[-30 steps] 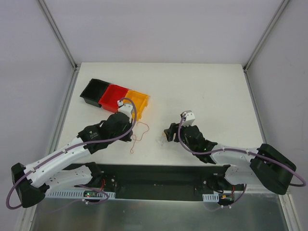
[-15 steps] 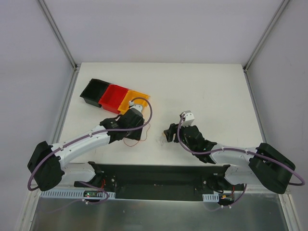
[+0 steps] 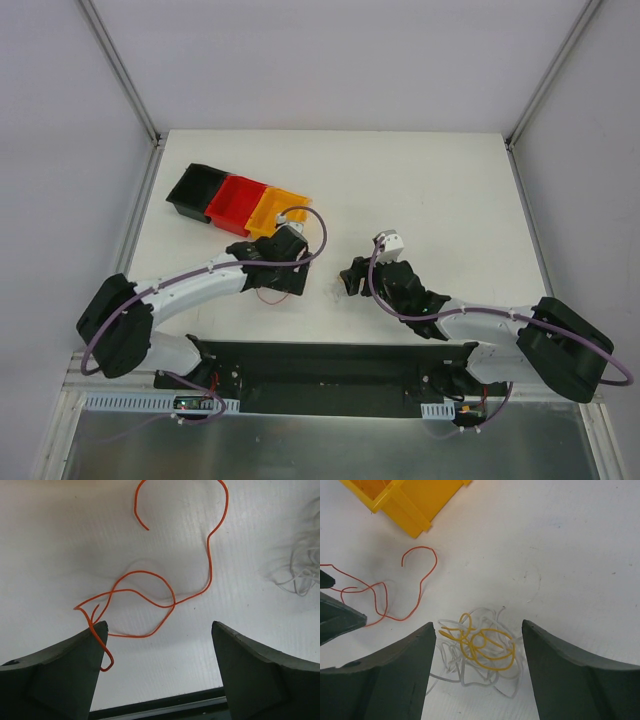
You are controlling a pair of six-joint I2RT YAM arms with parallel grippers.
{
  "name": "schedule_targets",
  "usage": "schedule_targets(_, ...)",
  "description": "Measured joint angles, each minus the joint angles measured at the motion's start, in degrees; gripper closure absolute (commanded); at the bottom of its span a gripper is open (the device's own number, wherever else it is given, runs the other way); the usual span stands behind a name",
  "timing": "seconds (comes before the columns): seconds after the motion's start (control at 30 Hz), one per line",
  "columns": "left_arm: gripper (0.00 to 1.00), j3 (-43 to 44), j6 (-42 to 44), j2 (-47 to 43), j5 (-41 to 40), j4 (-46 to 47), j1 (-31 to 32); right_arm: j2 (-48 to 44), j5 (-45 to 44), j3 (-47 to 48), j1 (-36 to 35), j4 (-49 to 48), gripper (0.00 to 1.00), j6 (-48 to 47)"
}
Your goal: Untangle the cables
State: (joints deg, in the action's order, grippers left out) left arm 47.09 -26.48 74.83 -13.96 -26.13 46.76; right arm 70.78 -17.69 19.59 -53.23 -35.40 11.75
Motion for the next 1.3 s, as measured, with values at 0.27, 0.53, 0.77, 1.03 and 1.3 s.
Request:
schedule_targets(0.27, 0.42, 7.02, 1.07, 14.80, 0.04, 0.79, 0.00, 0.00, 0.00, 0.00, 0.07, 0.00, 0.28, 0.00)
schedule_targets(0.53, 0.62, 7.54, 1.60, 19.76, 2.71, 2.93, 0.00, 0.00, 0.09, 0.00, 0.37, 0.00, 0.28, 0.02)
schedule_targets(0.77, 1.00, 5.92, 1.64, 19.47, 4.94, 7.56, 0.00, 0.00, 0.22, 0.00, 0.70, 0.00, 0.27, 0.11)
schedule_targets(1.03, 1.00, 0.52, 4.02, 10.08, 5.16, 7.65, -0.50, 0.00, 0.46, 0.00, 1.07, 0.00, 0.28, 0.20)
schedule_targets(1.3, 1.00, 0.74, 7.08, -13.62, 10.64, 6.29, -9.07, 0.00, 0.68, 0.00, 1.29, -0.02, 0.28, 0.31)
